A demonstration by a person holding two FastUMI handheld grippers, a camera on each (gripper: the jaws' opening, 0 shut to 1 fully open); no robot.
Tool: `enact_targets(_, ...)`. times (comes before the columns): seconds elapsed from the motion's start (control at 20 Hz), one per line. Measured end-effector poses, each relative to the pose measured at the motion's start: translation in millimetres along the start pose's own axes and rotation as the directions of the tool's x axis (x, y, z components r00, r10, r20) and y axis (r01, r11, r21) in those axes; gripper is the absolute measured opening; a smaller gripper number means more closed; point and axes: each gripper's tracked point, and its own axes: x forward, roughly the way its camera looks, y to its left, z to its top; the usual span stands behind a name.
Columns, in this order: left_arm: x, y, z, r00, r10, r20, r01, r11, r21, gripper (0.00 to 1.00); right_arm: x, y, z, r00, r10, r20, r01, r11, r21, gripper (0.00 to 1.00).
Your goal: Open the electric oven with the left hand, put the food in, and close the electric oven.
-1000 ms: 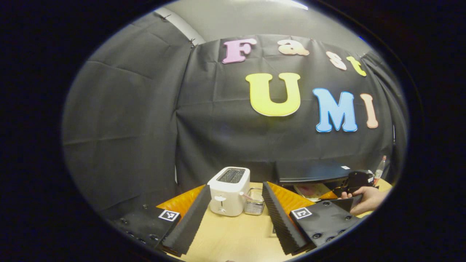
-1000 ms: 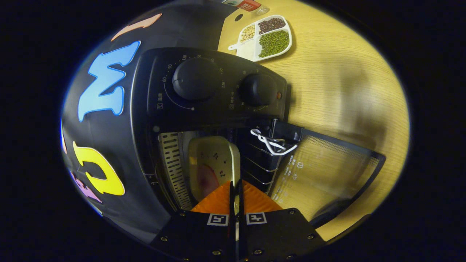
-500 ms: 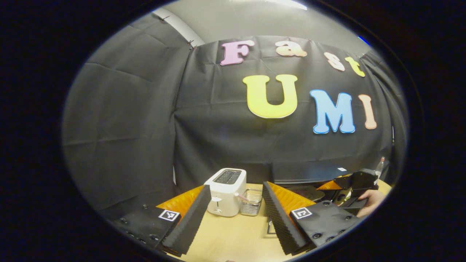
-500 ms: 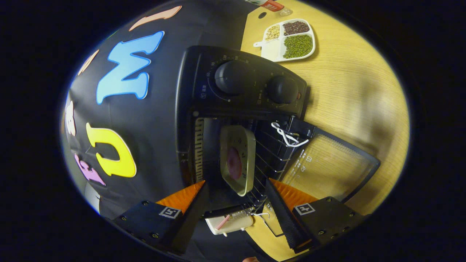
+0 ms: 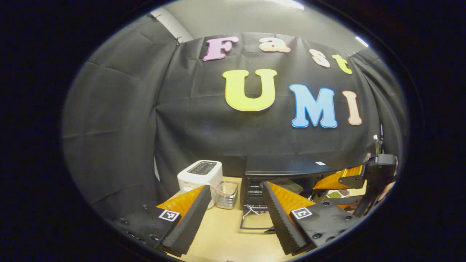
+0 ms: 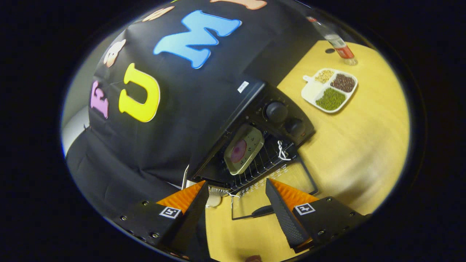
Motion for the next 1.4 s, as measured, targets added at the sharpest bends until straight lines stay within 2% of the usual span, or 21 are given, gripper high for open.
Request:
enact_targets(0.2,0,-33,-19,0.998,-0.052,-0.035,0.052,0.999,-0.014,0.96,-46,-22,19,0.998,-0.029,0.057,0.041,0.976,-0.214,0.97)
enact_targets(0.3,-2,-45,-34,0.995,-0.073,-0.068,0.072,0.997,-0.018,0.92,-66,-37,29,0.994,-0.056,0.091,0.082,0.944,-0.32,0.97)
enact_targets(0.35,-2,-51,-44,0.993,-0.082,-0.087,0.08,0.997,-0.02,0.96,-76,-44,34,0.992,-0.07,0.107,0.105,0.925,-0.365,0.97)
enact_targets(0.4,-2,-56,-53,0.99,-0.092,-0.104,0.09,0.996,-0.024,0.92,-86,-49,39,0.989,-0.081,0.124,0.125,0.908,-0.4,0.97)
enact_targets(0.45,-2,-63,-62,0.987,-0.103,-0.122,0.1,0.995,-0.026,0.92,-97,-53,43,0.986,-0.088,0.143,0.142,0.891,-0.431,0.97)
enact_targets(0.5,-3,-69,-72,0.983,-0.114,-0.145,0.111,0.993,-0.024,1.0,-105,-57,48,0.982,-0.093,0.164,0.159,0.875,-0.457,0.98)
enact_targets(0.6,-2,-78,-95,0.973,-0.127,-0.193,0.128,0.992,-0.005,0.97,-121,-63,53,0.976,-0.101,0.194,0.188,0.844,-0.502,0.98)
enact_targets(0.7,-1,-87,-119,0.96,-0.138,-0.244,0.144,0.99,0.007,0.92,-135,-73,55,0.967,-0.114,0.226,0.225,0.799,-0.558,0.98)
enact_targets(0.75,1,-91,-131,0.952,-0.146,-0.27,0.152,0.988,0.0,0.96,-146,-75,60,0.962,-0.122,0.246,0.248,0.767,-0.591,0.98)
enact_targets(0.85,2,-97,-150,0.938,-0.152,-0.311,0.156,0.988,-0.01,0.96,-164,-81,64,0.952,-0.127,0.279,0.284,0.709,-0.645,0.98)
enact_targets(1.0,13,-104,-181,0.914,-0.153,-0.375,0.17,0.985,0.012,0.96,-180,-81,73,0.933,-0.109,0.344,0.325,0.664,-0.673,0.98)
enact_targets(1.2,25,-115,-215,0.874,-0.161,-0.458,0.181,0.983,0.001,0.96,-202,-97,88,0.9,-0.162,0.405,0.412,0.619,-0.669,0.98)
enact_targets(1.25,27,-117,-221,0.866,-0.161,-0.473,0.183,0.983,0.0,0.92,-203,-101,91,0.891,-0.173,0.419,0.432,0.607,-0.667,0.98)
enact_targets(1.3,29,-121,-226,0.856,-0.164,-0.49,0.186,0.982,-0.003,0.96,-207,-104,94,0.883,-0.184,0.431,0.449,0.597,-0.665,0.98)
enact_targets(1.4,35,-127,-235,0.842,-0.172,-0.511,0.196,0.981,-0.008,0.96,-212,-108,97,0.873,-0.2,0.445,0.47,0.586,-0.659,0.98)
